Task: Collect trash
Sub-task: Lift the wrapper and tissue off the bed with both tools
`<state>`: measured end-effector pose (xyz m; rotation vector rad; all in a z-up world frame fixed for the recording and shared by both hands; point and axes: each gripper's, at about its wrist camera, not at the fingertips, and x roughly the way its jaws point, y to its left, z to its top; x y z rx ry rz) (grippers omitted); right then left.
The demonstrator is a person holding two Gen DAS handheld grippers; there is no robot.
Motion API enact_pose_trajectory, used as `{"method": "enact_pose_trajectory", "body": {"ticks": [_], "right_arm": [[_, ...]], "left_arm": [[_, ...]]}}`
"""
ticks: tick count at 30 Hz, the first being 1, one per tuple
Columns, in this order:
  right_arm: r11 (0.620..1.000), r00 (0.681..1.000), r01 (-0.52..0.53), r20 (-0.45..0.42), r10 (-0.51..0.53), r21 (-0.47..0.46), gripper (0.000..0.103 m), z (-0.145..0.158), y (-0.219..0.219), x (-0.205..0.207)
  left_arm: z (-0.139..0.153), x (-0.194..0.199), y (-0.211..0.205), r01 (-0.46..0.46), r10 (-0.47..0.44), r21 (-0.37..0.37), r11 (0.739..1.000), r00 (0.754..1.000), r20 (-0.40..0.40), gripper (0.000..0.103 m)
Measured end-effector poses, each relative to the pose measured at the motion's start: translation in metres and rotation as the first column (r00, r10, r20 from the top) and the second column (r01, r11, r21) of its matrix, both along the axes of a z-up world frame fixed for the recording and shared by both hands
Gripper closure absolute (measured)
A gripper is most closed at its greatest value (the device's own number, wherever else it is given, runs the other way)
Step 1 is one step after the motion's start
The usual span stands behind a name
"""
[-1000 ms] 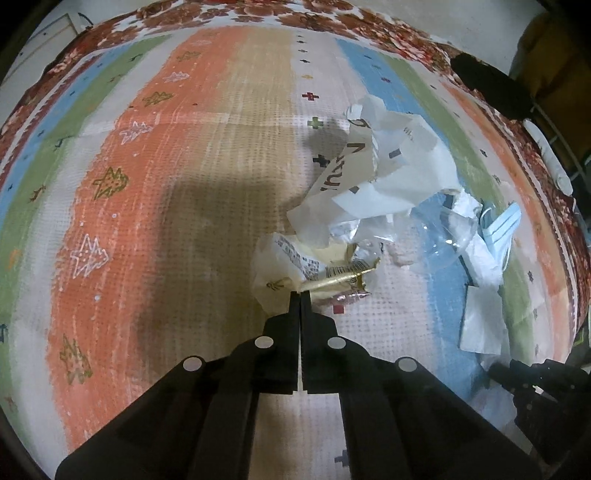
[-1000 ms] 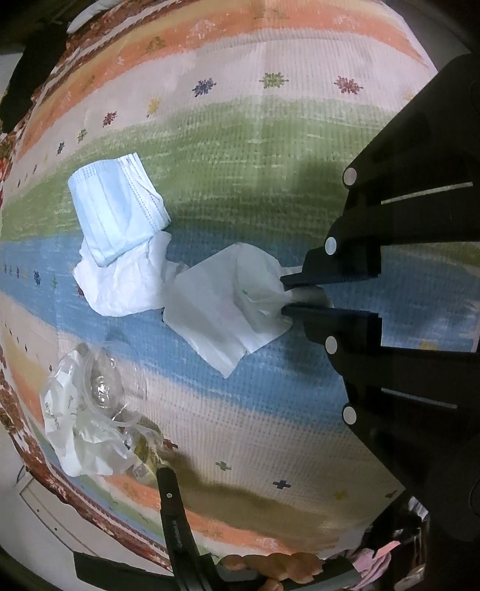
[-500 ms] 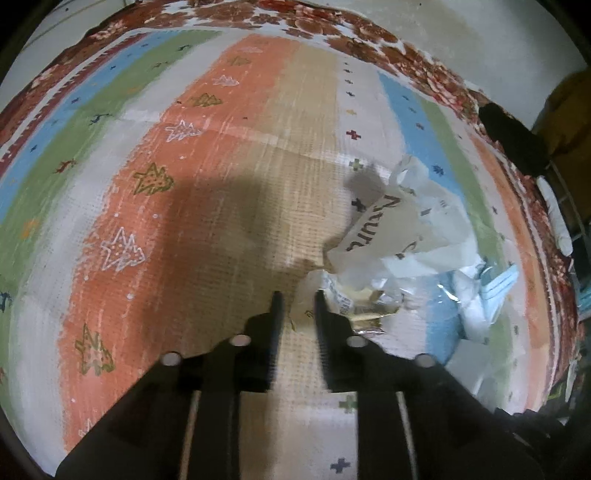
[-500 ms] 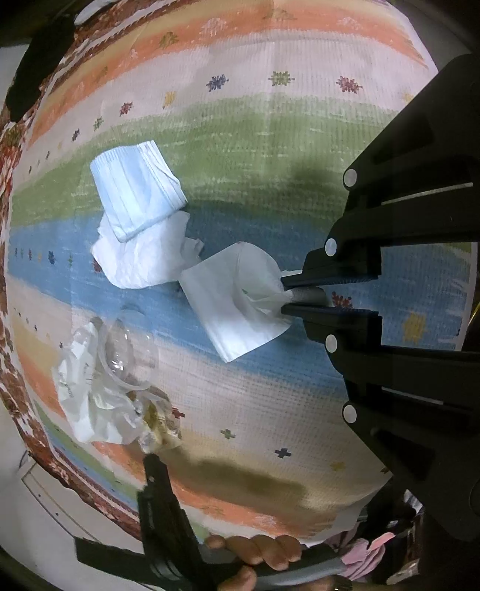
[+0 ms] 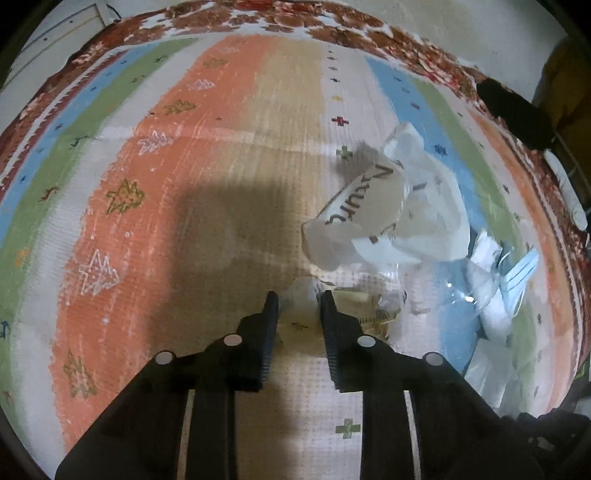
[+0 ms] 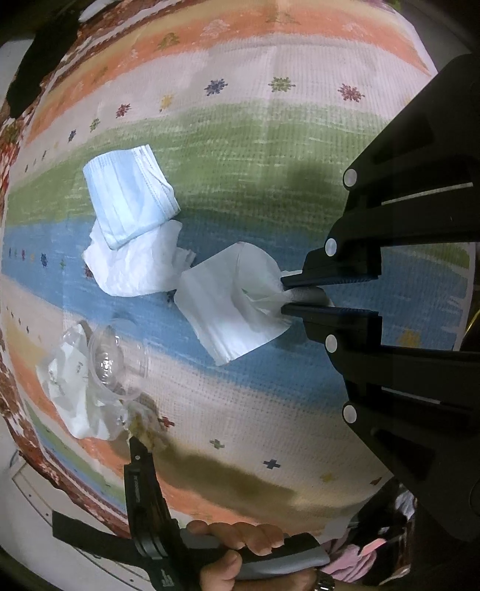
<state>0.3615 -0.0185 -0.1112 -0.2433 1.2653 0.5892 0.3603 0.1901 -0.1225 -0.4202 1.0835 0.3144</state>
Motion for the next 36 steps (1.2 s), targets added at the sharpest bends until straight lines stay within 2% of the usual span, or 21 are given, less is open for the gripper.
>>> {"method": "enact_pose_trajectory", "body": {"ticks": [3, 9, 15, 17, 20, 25, 28, 36], "right_arm": [[1.0, 1.0, 0.002, 0.011, -0.002, 0.009, 0.094, 0.008, -0.001, 0.0], [0.999, 0.999, -0.005, 0.043, 0.002, 0.054, 0.094, 0.033, -0.003, -0.005], [0.994, 0.996, 0.004, 0.088, -0.013, 0.107, 0.094, 0.064, -0.013, -0.015], [0.993, 0.994, 0.004, 0.104, -0.017, 0.121, 0.094, 0.074, -0.017, -0.022], [0.989, 0.993, 0.004, 0.114, -0.021, 0.146, 0.094, 0.086, -0.024, -0.032], [0.984, 0.989, 0.009, 0.144, -0.035, 0.175, 0.094, 0.103, -0.037, -0.048], [0.985, 0.985, 0.005, 0.17, -0.035, 0.172, 0.095, 0.11, -0.041, -0.055], [0.977, 0.971, -0.005, 0.233, -0.046, 0.214, 0.095, 0.138, -0.055, -0.084]], "left_arm": [[0.007, -0.004, -0.002, -0.02, 0.02, -0.01, 1.0, 1.0, 0.005, 0.087], [0.026, -0.019, -0.017, -0.001, 0.001, 0.004, 1.0, 1.0, -0.007, 0.089], [0.057, -0.044, -0.025, -0.004, 0.004, 0.016, 1.0, 1.0, 0.001, 0.089], [0.066, -0.055, -0.026, -0.025, 0.026, -0.035, 0.999, 1.0, 0.011, 0.09], [0.075, -0.068, -0.035, -0.023, 0.024, -0.064, 0.998, 0.999, 0.027, 0.09], [0.089, -0.086, -0.055, -0.001, 0.004, -0.069, 0.998, 0.999, 0.046, 0.09], [0.101, -0.098, -0.066, 0.017, -0.014, -0.037, 0.999, 0.998, 0.068, 0.09], [0.126, -0.124, -0.075, 0.041, -0.032, -0.062, 0.997, 0.99, 0.139, 0.09]]}}
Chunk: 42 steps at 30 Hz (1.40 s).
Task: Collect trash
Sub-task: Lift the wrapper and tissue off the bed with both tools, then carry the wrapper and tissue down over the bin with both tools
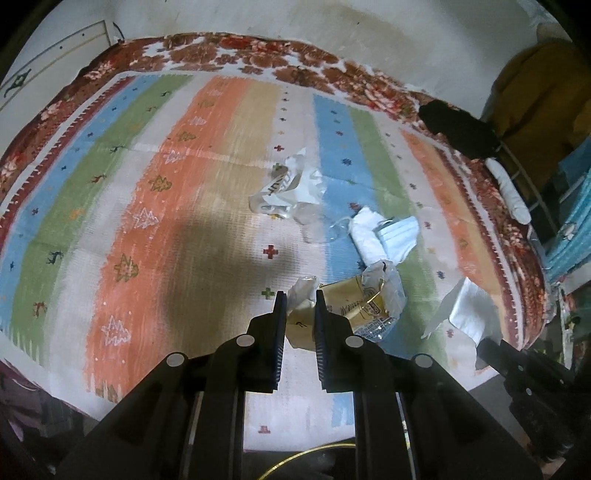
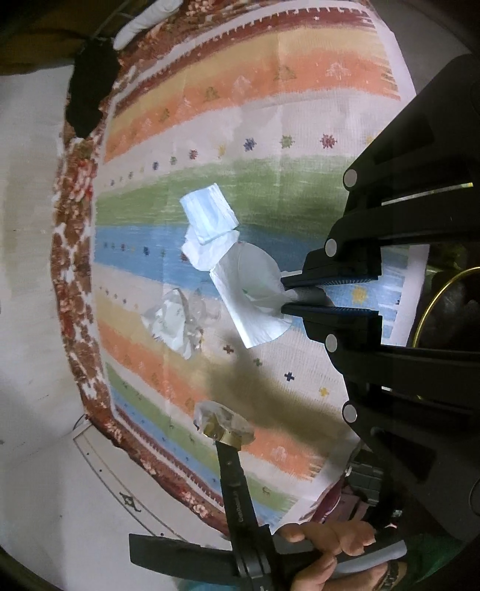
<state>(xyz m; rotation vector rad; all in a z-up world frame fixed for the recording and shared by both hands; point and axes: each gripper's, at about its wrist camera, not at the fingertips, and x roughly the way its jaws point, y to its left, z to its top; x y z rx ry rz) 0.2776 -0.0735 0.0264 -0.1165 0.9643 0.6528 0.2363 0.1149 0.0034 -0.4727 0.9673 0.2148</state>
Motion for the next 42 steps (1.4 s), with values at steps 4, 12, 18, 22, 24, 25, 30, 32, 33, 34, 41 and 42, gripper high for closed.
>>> {"method": "enact_pose_trajectory", "body": {"ticks": [4, 12, 18, 22, 24, 25, 30, 32, 33, 34, 41, 42], "right_arm": [[1.0, 0.998, 0.003, 0.06, -0.003, -0.01, 0.095, 0.012, -0.003, -0.015], [1.0, 0.99, 0.02, 0.138, -0.018, -0.009, 0.095, 0.028, -0.014, -0.044], [0.999, 0.986, 0.028, 0.161, -0.03, 0.016, 0.095, 0.033, -0.023, -0.062], [0.999, 0.986, 0.034, 0.163, -0.04, 0.04, 0.095, 0.035, -0.027, -0.073], [0.998, 0.984, 0.037, 0.173, -0.045, 0.05, 0.095, 0.037, -0.03, -0.08], [0.998, 0.983, 0.039, 0.177, -0.047, 0.053, 0.095, 0.038, -0.031, -0.083], [0.996, 0.982, 0.041, 0.18, -0.054, 0.078, 0.095, 0.038, -0.04, -0.097], [0.996, 0.982, 0.04, 0.181, -0.055, 0.082, 0.095, 0.038, -0.043, -0.102], [0.996, 0.982, 0.039, 0.182, -0.054, 0.086, 0.095, 0.038, -0.045, -0.106], [0.995, 0.982, 0.038, 0.182, -0.054, 0.091, 0.095, 0.038, -0.047, -0.109], [0.995, 0.982, 0.031, 0.184, -0.049, 0.098, 0.095, 0.033, -0.057, -0.129], [0.995, 0.983, 0.028, 0.18, -0.045, 0.099, 0.095, 0.031, -0.058, -0.132]], "left_arm": [[0.01, -0.013, -0.007, 0.014, -0.013, -0.022, 1.0, 0.999, 0.034, 0.09], [0.021, -0.036, -0.031, 0.06, -0.06, -0.001, 0.998, 0.995, 0.076, 0.09], [0.032, -0.055, -0.05, 0.091, -0.095, 0.038, 0.995, 0.988, 0.12, 0.09], [0.036, -0.069, -0.062, 0.114, -0.118, 0.037, 0.993, 0.982, 0.147, 0.09], [0.038, -0.075, -0.068, 0.122, -0.129, 0.055, 0.991, 0.979, 0.157, 0.09], [0.039, -0.078, -0.069, 0.124, -0.132, 0.059, 0.99, 0.978, 0.161, 0.09], [0.044, -0.091, -0.077, 0.143, -0.152, 0.064, 0.988, 0.97, 0.189, 0.09], [0.045, -0.096, -0.08, 0.15, -0.158, 0.057, 0.987, 0.967, 0.198, 0.09], [0.045, -0.099, -0.081, 0.153, -0.161, 0.055, 0.987, 0.966, 0.202, 0.09], [0.045, -0.102, -0.083, 0.157, -0.165, 0.056, 0.986, 0.965, 0.206, 0.09], [0.041, -0.126, -0.089, 0.17, -0.181, 0.071, 0.983, 0.959, 0.218, 0.089], [0.041, -0.129, -0.089, 0.171, -0.181, 0.066, 0.983, 0.959, 0.219, 0.089]]}}
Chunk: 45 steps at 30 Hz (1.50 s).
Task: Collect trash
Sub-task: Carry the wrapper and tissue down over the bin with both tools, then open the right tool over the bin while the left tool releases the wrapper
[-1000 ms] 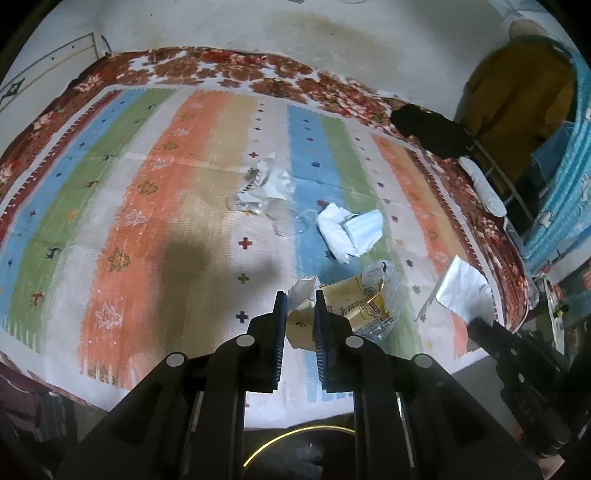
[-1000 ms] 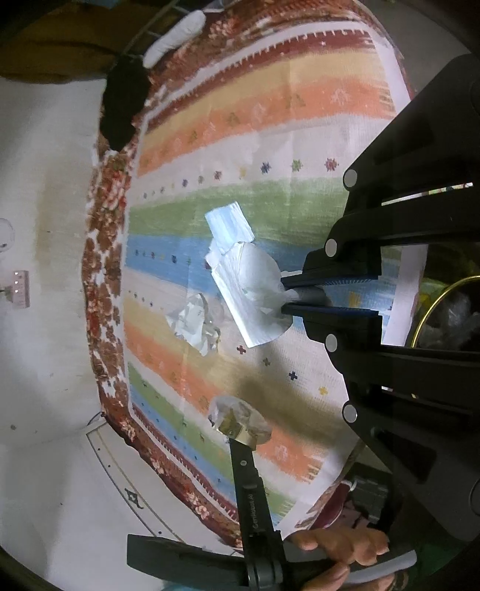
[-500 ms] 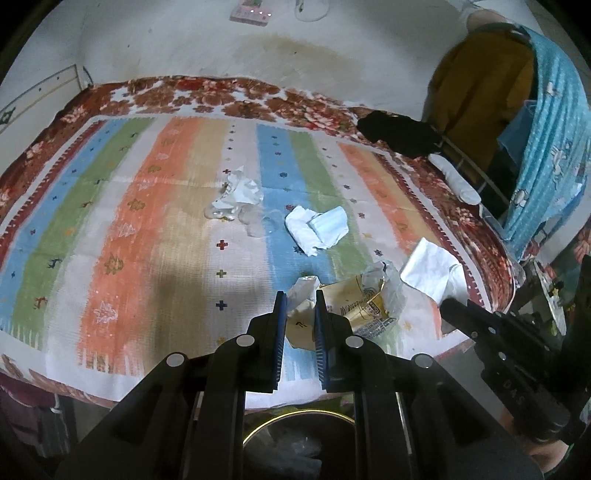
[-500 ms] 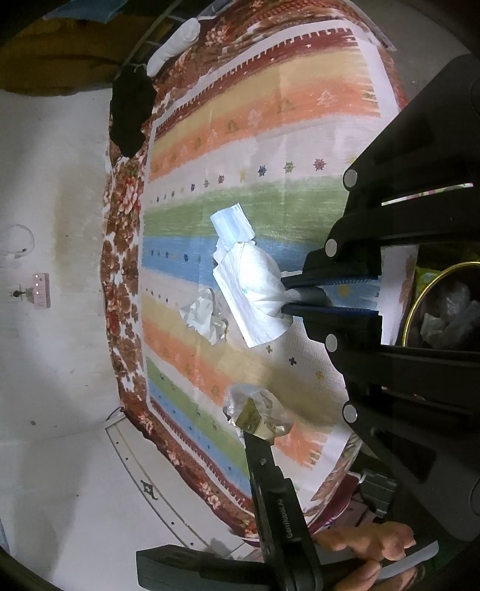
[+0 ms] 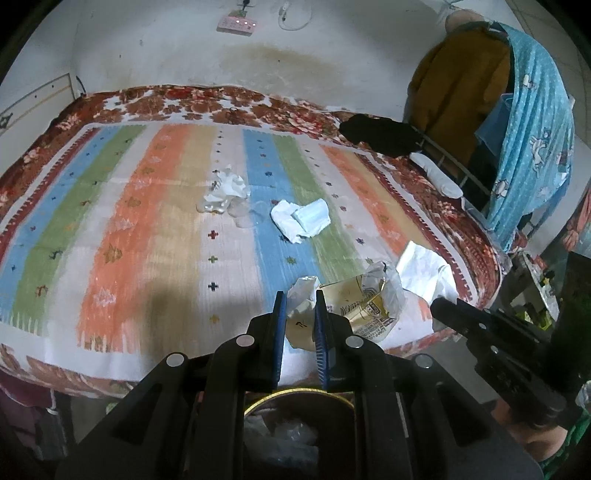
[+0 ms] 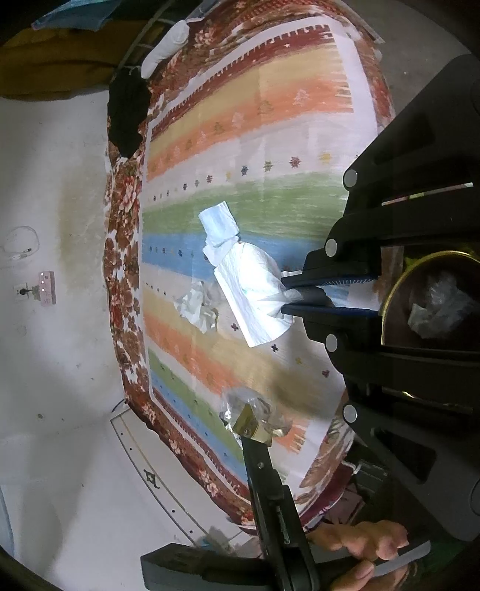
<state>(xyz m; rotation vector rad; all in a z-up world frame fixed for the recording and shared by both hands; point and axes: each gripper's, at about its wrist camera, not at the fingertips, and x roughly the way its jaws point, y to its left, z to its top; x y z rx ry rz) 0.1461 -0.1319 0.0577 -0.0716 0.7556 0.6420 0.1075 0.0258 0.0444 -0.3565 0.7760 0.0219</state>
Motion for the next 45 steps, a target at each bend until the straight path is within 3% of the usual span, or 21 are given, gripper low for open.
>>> {"method": "enact_pose_trajectory", "body": {"ticks": [10, 17, 20, 25, 28, 31, 37, 45], "right_arm": [[1.0, 0.999, -0.018, -0.032, 0.018, 0.005, 0.094, -0.013, -0.008, -0.026], [1.0, 0.993, -0.027, -0.115, 0.028, 0.01, 0.094, -0.033, -0.015, -0.039], [0.999, 0.993, -0.038, -0.114, 0.037, -0.009, 0.094, -0.038, -0.013, -0.047], [0.998, 0.991, -0.046, -0.126, 0.04, -0.052, 0.094, -0.048, -0.01, -0.057], [0.996, 0.983, -0.051, -0.18, 0.038, -0.068, 0.094, -0.059, -0.008, -0.059], [0.996, 0.971, -0.059, -0.234, 0.042, -0.062, 0.094, -0.069, -0.009, -0.06], [0.994, 0.958, -0.067, -0.284, 0.04, -0.086, 0.094, -0.084, -0.008, -0.067], [0.989, 0.928, -0.081, -0.37, 0.03, -0.123, 0.094, -0.109, -0.004, -0.076]], "left_arm": [[-0.012, -0.027, -0.016, 0.02, -0.02, -0.006, 1.0, 1.0, 0.001, 0.089], [-0.019, -0.044, -0.032, 0.031, -0.031, 0.059, 0.998, 1.0, 0.003, 0.089], [-0.026, -0.049, -0.035, 0.041, -0.041, 0.045, 0.998, 0.999, -0.014, 0.089], [-0.038, -0.055, -0.039, 0.044, -0.042, 0.038, 0.998, 0.998, -0.054, 0.089], [-0.045, -0.057, -0.042, 0.034, -0.029, 0.06, 0.998, 0.996, -0.083, 0.089], [-0.051, -0.056, -0.042, 0.043, -0.039, 0.03, 0.999, 0.993, -0.112, 0.089], [-0.065, -0.056, -0.047, 0.041, -0.034, 0.036, 0.998, 0.984, -0.175, 0.089], [-0.092, -0.052, -0.056, 0.045, -0.018, 0.083, 0.995, 0.951, -0.307, 0.089]]}}
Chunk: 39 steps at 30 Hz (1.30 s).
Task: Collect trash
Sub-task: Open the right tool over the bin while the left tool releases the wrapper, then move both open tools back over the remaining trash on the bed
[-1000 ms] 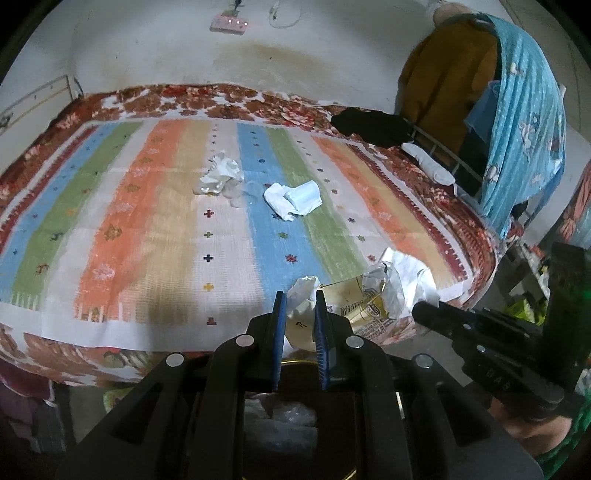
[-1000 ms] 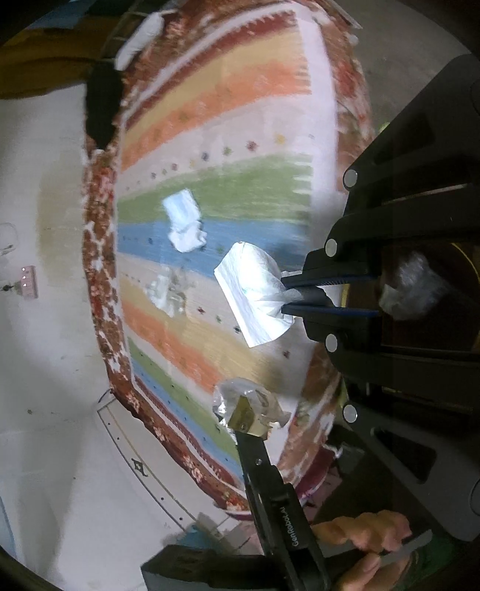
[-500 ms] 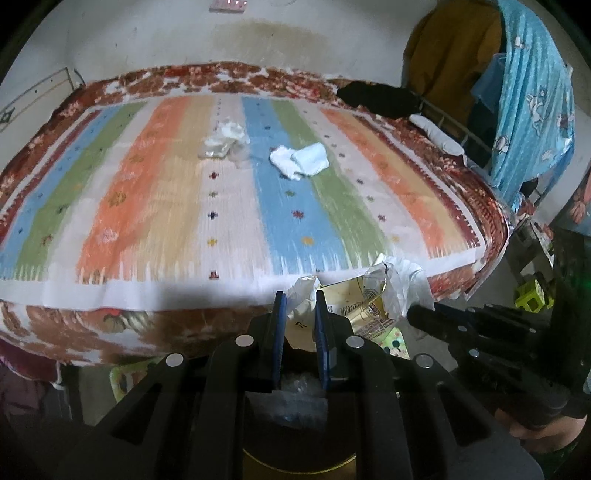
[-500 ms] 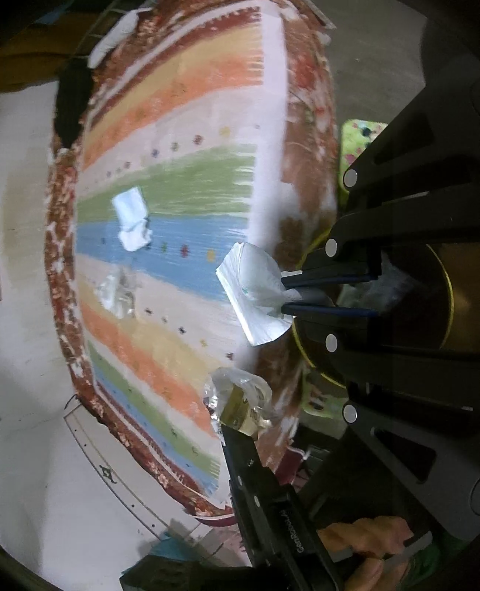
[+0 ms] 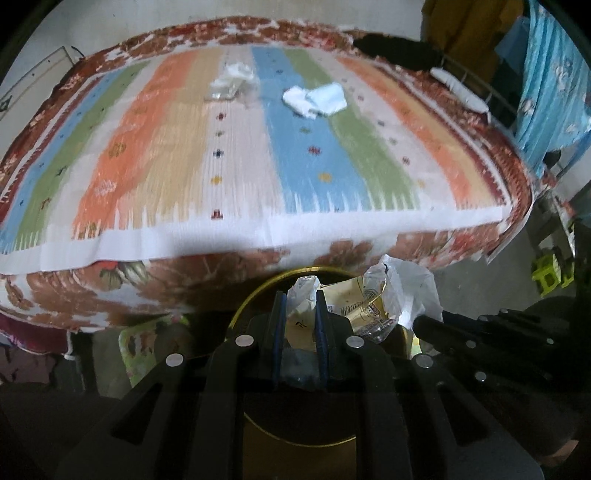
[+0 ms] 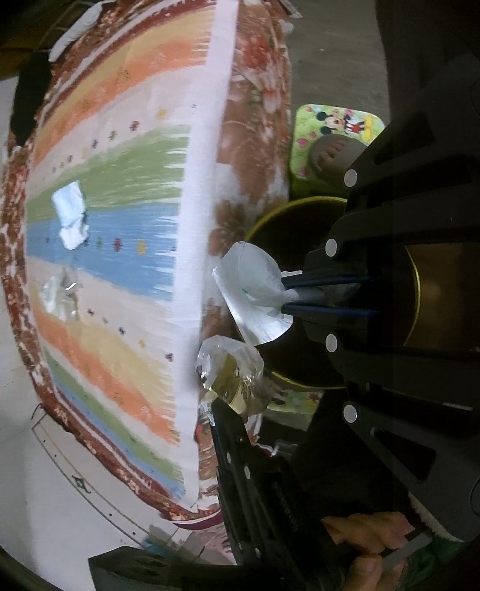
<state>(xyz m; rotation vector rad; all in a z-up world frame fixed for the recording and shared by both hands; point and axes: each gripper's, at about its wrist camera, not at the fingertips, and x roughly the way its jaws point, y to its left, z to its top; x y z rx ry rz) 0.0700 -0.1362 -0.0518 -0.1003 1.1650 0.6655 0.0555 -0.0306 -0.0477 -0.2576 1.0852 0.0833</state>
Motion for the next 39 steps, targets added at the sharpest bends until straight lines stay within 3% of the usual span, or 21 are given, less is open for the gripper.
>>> {"method": "enact_pose_trajectory", "body": {"ticks": [8, 12, 19, 21, 22, 25, 30, 39], "right_arm": [[0.998, 0.998, 0.007, -0.057, -0.011, -0.061, 0.094, -0.02, 0.004, -0.001], [0.997, 0.994, 0.001, -0.106, -0.01, -0.081, 0.094, -0.031, 0.008, 0.001], [0.993, 0.989, -0.001, -0.146, -0.016, -0.117, 0.091, -0.043, 0.015, 0.012], [0.994, 0.987, 0.008, -0.159, -0.026, -0.113, 0.074, -0.044, 0.013, 0.014], [0.994, 0.986, 0.014, -0.162, -0.032, -0.11, 0.071, -0.043, 0.012, 0.015], [0.995, 0.982, 0.035, -0.18, -0.053, -0.098, 0.063, -0.044, 0.008, 0.021], [0.996, 0.986, 0.03, -0.159, -0.044, -0.088, 0.052, -0.035, 0.011, 0.031], [0.995, 0.999, 0.032, -0.026, -0.034, -0.091, 0.043, -0.005, 0.021, 0.065]], "left_arm": [[-0.025, 0.004, 0.0, -0.017, 0.015, -0.015, 1.0, 0.99, -0.137, 0.089], [-0.041, 0.006, 0.003, -0.041, 0.024, -0.08, 0.996, 0.979, -0.202, 0.089], [-0.049, 0.008, 0.007, -0.085, 0.059, -0.104, 0.991, 0.971, -0.232, 0.085], [-0.048, 0.008, 0.009, -0.088, 0.059, -0.115, 0.989, 0.971, -0.23, 0.065], [-0.048, 0.008, 0.012, -0.098, 0.065, -0.133, 0.986, 0.972, -0.227, 0.062], [-0.045, 0.006, 0.025, -0.152, 0.11, -0.182, 0.971, 0.969, -0.221, 0.061], [-0.037, 0.01, 0.031, -0.168, 0.135, -0.169, 0.971, 0.972, -0.191, 0.052], [0.005, 0.04, 0.045, -0.135, 0.133, -0.033, 0.99, 0.988, -0.072, 0.038]]}}
